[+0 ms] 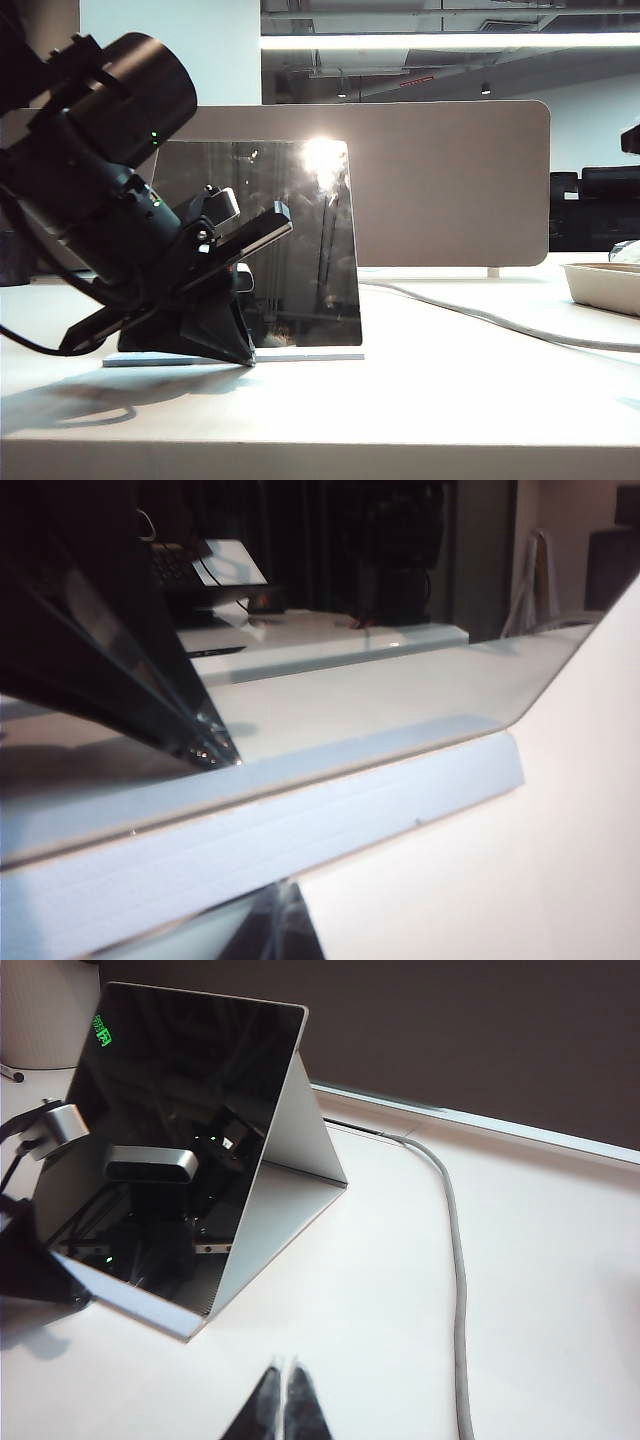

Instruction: Push the base of the mirror on the table to move it forward for a short distance.

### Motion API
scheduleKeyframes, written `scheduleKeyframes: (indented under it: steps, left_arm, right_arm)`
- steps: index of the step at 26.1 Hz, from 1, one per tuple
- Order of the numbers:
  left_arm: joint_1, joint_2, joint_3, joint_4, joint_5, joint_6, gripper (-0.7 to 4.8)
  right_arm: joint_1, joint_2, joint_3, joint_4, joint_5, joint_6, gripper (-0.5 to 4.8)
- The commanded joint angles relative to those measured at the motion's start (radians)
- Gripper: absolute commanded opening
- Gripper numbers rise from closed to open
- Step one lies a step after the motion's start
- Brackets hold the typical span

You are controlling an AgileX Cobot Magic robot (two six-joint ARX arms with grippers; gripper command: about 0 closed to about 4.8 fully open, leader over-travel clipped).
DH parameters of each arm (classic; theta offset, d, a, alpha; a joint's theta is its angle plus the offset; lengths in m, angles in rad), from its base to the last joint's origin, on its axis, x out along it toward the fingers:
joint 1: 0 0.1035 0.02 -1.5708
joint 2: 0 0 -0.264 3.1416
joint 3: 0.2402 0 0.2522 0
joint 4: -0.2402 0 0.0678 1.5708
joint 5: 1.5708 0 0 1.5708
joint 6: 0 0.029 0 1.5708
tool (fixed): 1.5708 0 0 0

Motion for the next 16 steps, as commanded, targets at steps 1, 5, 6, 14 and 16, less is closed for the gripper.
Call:
scheduleKeyframes:
  steps: [1, 5, 6, 14, 16]
  left_arm:
    - [0.021, 0.023, 0.023, -0.009, -0.008, 0.001, -0.02]
    - [0.054, 0.057, 0.062, -0.010, -0.008, 0.013, -0.02]
    - [0.065, 0.066, 0.072, -0.010, -0.008, 0.013, -0.01]
    - [0.122, 0.133, 0.130, -0.010, 0.006, 0.013, -0.02]
    - [0.127, 0.153, 0.148, -0.010, 0.006, 0.017, -0.02]
  right_arm:
    - [0.000, 0.000, 0.001, 0.014, 0.000, -0.003, 0.22]
    - [0.000, 0.000, 0.001, 0.013, 0.000, -0.003, 0.22]
    - [0.000, 0.000, 0.001, 0.014, 0.000, -0.003, 0.22]
    - [0.000, 0.000, 0.001, 0.014, 0.000, -0.003, 0.22]
    - [0.000, 0.000, 0.001, 0.014, 0.000, -0.003, 0.22]
